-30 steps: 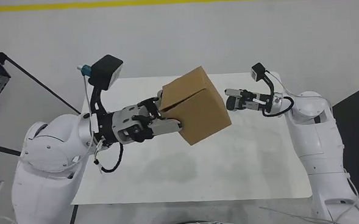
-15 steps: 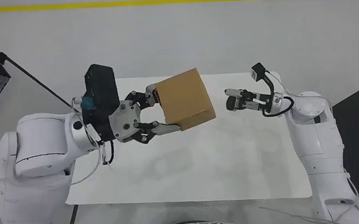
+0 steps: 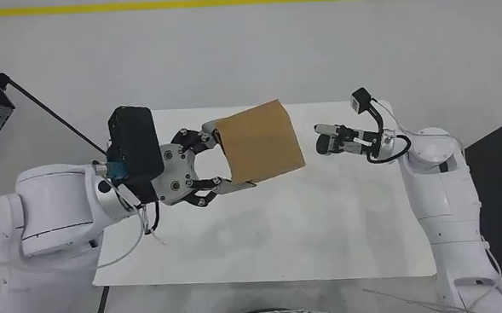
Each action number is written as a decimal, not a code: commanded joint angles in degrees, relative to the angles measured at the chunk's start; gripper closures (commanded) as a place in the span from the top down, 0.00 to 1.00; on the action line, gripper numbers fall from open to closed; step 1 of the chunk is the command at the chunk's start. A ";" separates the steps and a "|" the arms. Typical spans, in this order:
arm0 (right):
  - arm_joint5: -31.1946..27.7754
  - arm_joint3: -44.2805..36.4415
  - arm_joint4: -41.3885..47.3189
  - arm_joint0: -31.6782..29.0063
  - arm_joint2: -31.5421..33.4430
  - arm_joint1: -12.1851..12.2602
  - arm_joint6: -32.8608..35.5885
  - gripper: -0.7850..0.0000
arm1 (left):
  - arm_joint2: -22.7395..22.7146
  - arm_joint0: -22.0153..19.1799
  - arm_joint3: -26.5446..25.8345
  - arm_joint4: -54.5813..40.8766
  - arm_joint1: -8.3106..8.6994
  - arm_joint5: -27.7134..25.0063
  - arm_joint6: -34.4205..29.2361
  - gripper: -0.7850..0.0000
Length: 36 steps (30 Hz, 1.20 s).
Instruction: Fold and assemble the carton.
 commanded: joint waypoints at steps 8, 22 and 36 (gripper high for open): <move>0.00 0.00 0.00 0.00 0.00 0.00 0.00 1.00 | -2.01 0.20 -0.32 18.12 -0.26 -3.53 10.72 0.00; 0.00 0.00 0.00 0.00 0.00 0.00 0.00 1.00 | -2.47 -0.48 -0.32 41.42 -0.18 -6.33 23.69 0.00; 0.00 0.00 0.00 0.00 0.00 0.00 0.00 1.00 | -2.32 -1.61 -0.32 53.25 -0.01 -5.42 30.19 0.00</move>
